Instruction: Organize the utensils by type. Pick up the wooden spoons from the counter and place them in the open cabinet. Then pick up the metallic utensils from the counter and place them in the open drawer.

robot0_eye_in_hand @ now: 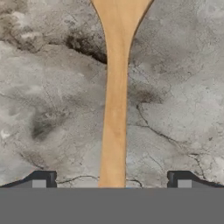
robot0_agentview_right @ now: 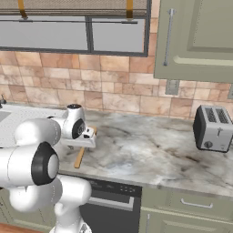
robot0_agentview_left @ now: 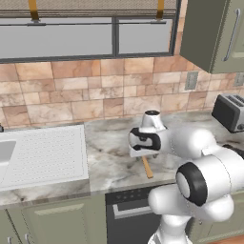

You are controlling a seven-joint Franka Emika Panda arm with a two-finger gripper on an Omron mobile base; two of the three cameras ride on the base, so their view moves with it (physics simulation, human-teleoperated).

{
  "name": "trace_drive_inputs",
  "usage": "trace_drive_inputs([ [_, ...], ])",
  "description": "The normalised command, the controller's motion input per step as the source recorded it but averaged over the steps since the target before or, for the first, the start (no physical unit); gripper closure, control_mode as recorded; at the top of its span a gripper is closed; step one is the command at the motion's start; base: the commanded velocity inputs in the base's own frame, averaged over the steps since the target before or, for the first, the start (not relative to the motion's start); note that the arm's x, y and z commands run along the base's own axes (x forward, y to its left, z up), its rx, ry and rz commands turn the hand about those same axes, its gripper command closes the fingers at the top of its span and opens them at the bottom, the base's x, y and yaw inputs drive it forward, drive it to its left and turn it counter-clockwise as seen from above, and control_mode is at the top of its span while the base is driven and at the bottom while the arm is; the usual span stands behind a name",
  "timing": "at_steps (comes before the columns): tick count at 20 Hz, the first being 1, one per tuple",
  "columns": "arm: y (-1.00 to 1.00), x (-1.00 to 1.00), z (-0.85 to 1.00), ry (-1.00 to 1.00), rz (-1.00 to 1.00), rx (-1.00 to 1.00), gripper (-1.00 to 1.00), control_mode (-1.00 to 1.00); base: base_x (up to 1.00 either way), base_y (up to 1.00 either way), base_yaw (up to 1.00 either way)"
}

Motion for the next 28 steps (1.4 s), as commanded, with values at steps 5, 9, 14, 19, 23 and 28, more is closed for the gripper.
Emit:
trace_drive_inputs([
  [5, 0.0, 0.12, -0.44, 0.0, -0.01, 0.0, -1.0, -1.0, 0.0, 0.0, 0.0],
  [9, 0.0, 0.02, -0.36, 0.0, -0.01, 0.0, -1.0, -1.0, 0.0, 0.0, 0.0],
  [14, 0.0, 0.0, -0.23, 0.0, -0.01, 0.0, -1.0, -1.0, 0.0, 0.0, 0.0],
  [19, 0.0, 0.02, -0.09, 0.01, -0.01, 0.0, 1.0, -1.0, 0.0, 0.0, 0.0],
  [23, 0.0, 0.06, 0.0, 0.04, 0.0, 0.0, 1.0, -1.0, 0.0, 0.0, 0.0],
  [28, 0.0, 0.02, 0.15, 0.01, 0.0, 0.0, 1.0, -1.0, 0.0, 0.0, 0.0],
])
